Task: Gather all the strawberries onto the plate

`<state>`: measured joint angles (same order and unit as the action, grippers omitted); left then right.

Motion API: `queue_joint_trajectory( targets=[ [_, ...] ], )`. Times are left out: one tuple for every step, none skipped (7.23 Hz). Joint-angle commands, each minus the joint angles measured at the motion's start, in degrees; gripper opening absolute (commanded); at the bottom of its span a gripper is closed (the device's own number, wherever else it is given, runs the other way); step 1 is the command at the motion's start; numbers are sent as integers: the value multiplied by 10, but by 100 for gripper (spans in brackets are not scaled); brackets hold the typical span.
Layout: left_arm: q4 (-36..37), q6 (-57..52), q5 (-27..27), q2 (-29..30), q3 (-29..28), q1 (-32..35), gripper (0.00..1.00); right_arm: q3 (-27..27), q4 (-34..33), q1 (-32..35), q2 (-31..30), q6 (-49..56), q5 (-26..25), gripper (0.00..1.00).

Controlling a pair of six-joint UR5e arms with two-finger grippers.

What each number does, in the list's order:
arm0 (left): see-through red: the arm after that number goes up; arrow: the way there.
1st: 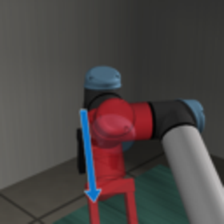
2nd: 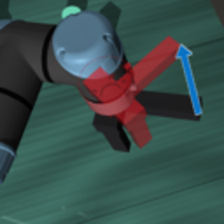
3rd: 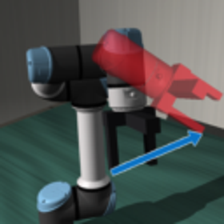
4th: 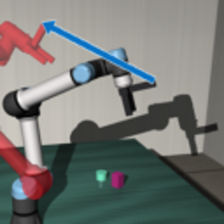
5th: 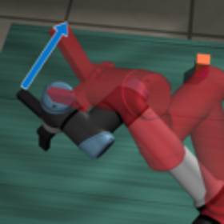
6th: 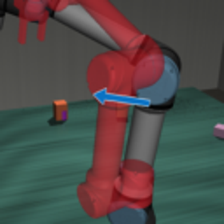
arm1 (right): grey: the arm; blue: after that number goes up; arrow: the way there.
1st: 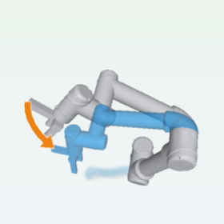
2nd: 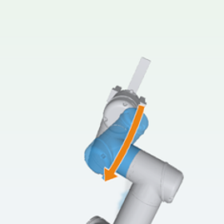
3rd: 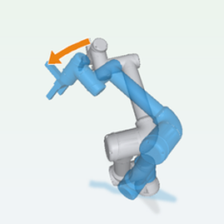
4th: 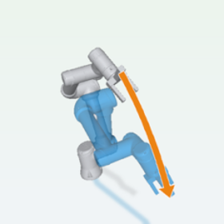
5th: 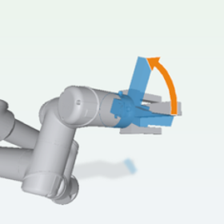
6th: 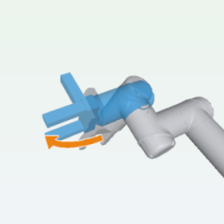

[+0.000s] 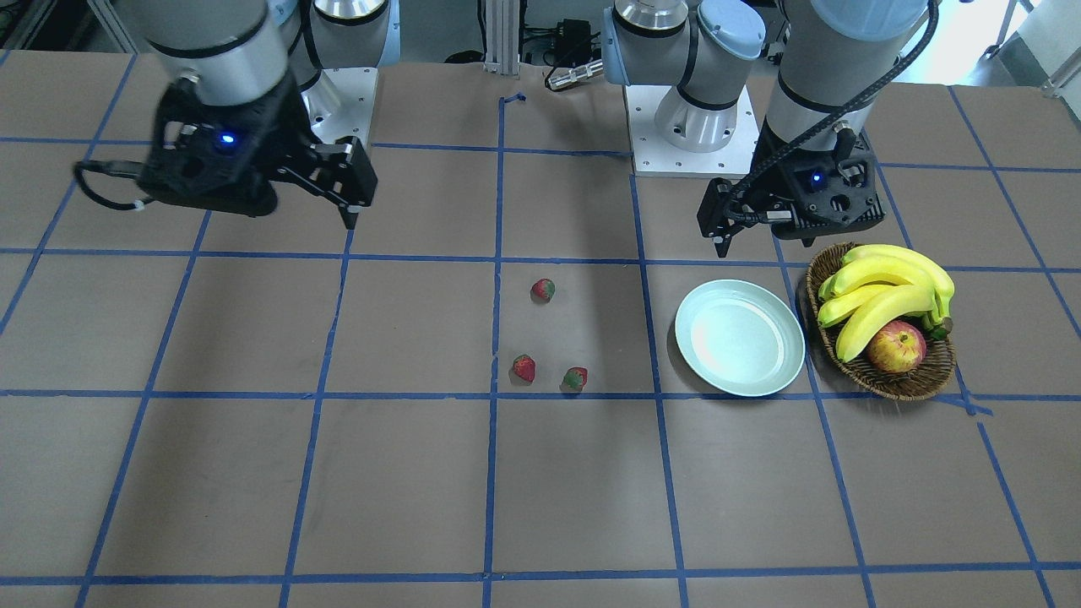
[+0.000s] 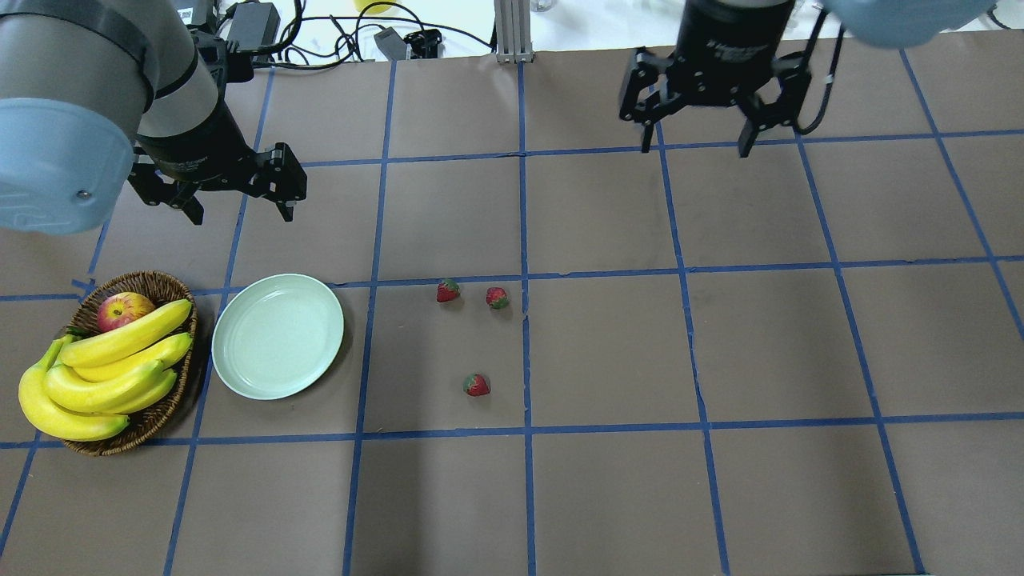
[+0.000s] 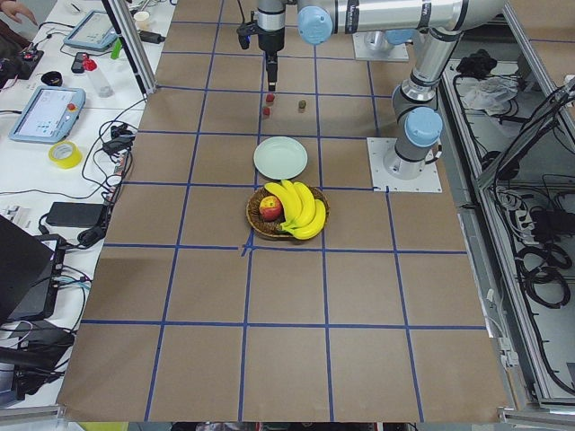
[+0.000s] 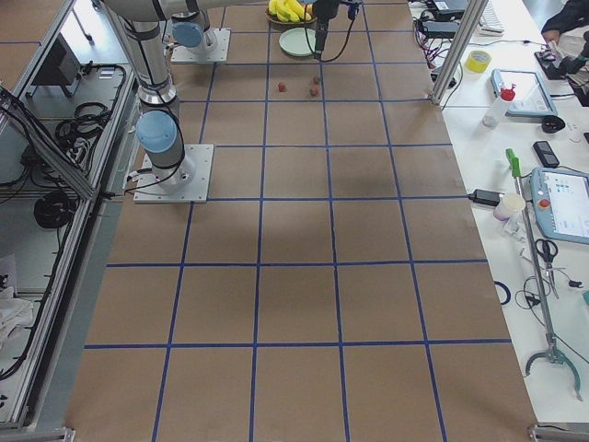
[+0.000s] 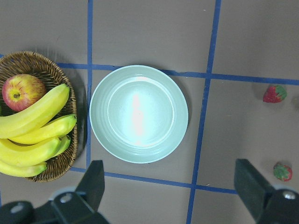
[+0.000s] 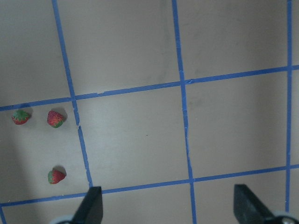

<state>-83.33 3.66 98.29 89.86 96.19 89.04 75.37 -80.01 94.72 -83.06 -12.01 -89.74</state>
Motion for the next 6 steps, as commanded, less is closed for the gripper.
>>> queue_joint_trajectory(
  targets=[
    [53, -2, 0, 9, 33, 9, 100, -9, 17, -32, -28, 71, 1, 100],
    [96, 1, -1, 11, 36, 16, 100, 9, -17, -32, -34, 76, 6, 100],
    [100, 3, -1, 13, 40, 19, 100, 53, -80, -31, -40, 77, 6, 100],
    [102, 6, -2, 16, 43, 30, 100, 87, -124, -30, -51, 78, 5, 100],
    [100, 5, -2, 18, 44, 44, 100, 95, -127, -31, -62, 80, 5, 100],
    [95, 0, 0, 20, 52, 46, 100, 94, -127, -30, -63, 80, 4, 100]
  ],
)
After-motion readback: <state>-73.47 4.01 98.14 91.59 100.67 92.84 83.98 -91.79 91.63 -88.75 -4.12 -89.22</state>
